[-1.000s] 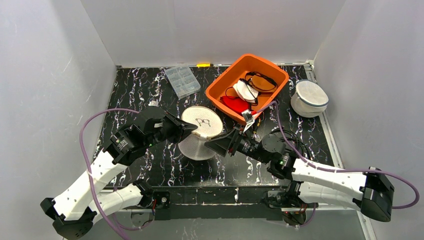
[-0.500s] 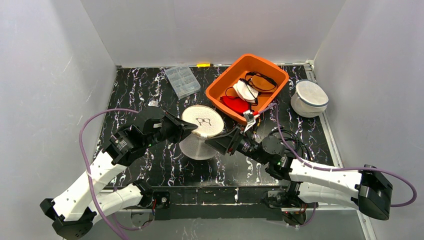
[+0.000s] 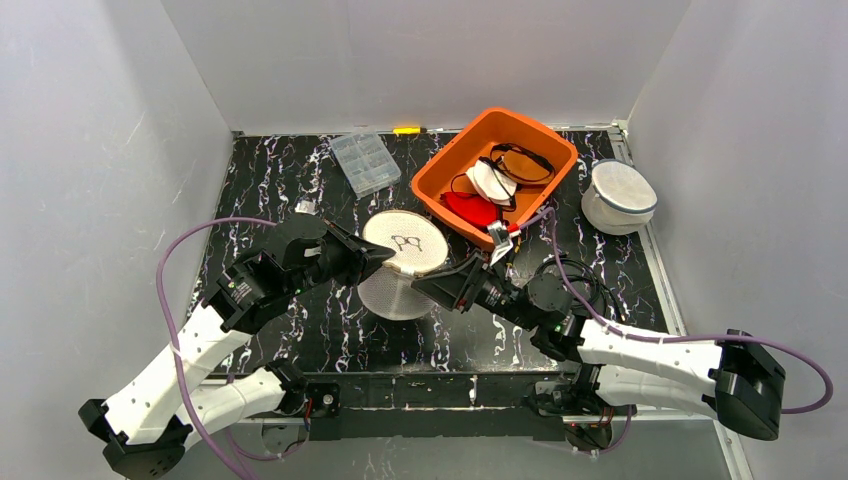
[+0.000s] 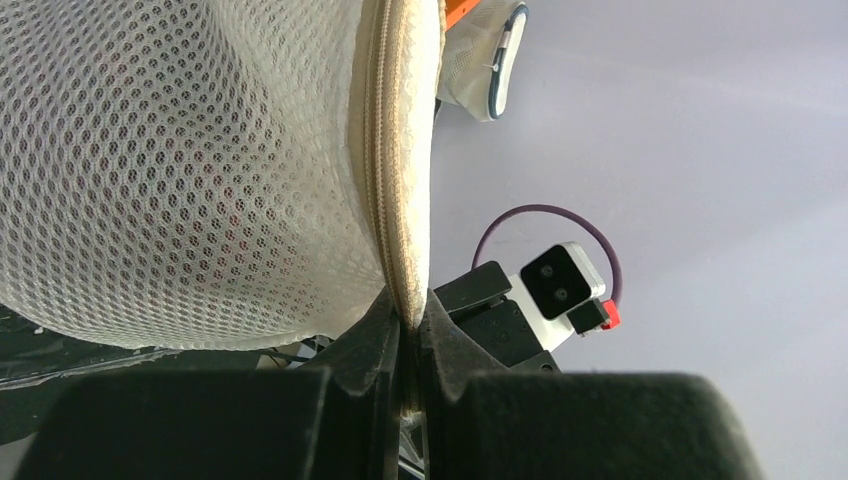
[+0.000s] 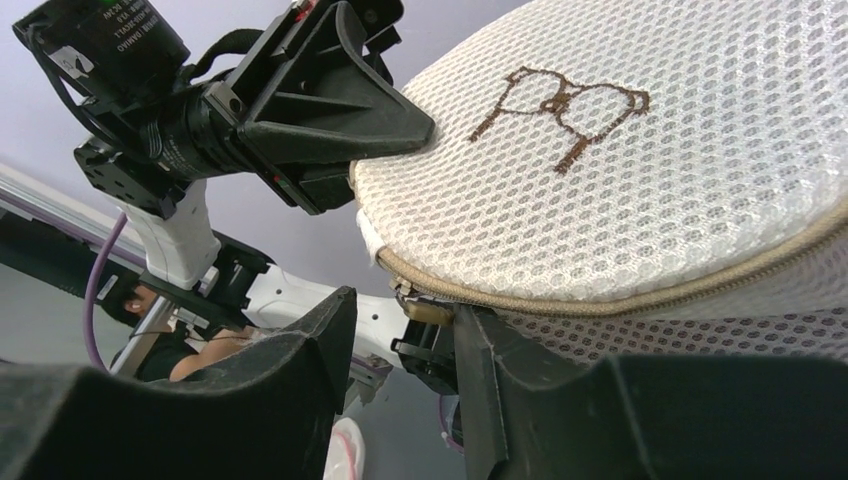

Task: Unzip the laundry bag and remove the bra
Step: Unzip the laundry bag at the center of the board.

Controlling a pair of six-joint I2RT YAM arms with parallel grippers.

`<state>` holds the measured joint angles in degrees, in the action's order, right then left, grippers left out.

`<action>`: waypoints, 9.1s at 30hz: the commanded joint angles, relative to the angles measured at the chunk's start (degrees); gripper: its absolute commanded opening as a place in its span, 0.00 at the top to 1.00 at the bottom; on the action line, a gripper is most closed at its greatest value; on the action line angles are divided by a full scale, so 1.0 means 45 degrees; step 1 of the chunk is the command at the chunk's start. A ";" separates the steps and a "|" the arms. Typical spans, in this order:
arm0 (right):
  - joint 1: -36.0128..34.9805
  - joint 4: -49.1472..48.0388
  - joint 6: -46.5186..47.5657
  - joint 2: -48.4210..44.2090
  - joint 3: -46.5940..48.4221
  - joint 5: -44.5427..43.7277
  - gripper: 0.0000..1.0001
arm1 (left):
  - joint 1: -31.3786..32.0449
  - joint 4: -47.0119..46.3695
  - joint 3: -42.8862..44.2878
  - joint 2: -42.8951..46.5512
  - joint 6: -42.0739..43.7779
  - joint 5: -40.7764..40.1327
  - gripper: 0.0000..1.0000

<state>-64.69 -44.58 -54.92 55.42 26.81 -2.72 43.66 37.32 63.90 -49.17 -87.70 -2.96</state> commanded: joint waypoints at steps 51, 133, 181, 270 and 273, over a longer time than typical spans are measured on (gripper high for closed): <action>-0.0116 0.3522 0.1517 -0.2207 -0.0137 -0.1252 0.99 | -0.0031 -0.1816 -0.1411 0.0419 0.0624 0.1180 1.00; -0.1792 0.1975 0.1626 -0.0678 -0.2630 -0.2997 0.99 | 0.2874 -0.5758 -0.5889 -0.1926 0.3044 -0.1472 0.62; -0.1821 0.7541 0.5179 -0.2823 -0.1403 -0.2676 0.99 | 0.0722 -0.4545 -0.3524 -0.3070 1.0539 0.2622 1.00; -0.2002 0.7006 0.3179 -0.4174 -0.2115 -0.3693 0.99 | 0.0071 -0.4294 -0.5025 -0.0530 0.7362 0.2463 0.36; -0.2009 0.6703 0.3052 -0.4043 -0.2090 -0.3523 0.99 | 0.0130 -0.3677 -0.5449 0.0483 0.6382 0.2314 0.29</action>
<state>-73.63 -9.67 -40.38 36.53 16.05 -18.92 44.18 14.81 40.86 -53.25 -53.84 9.34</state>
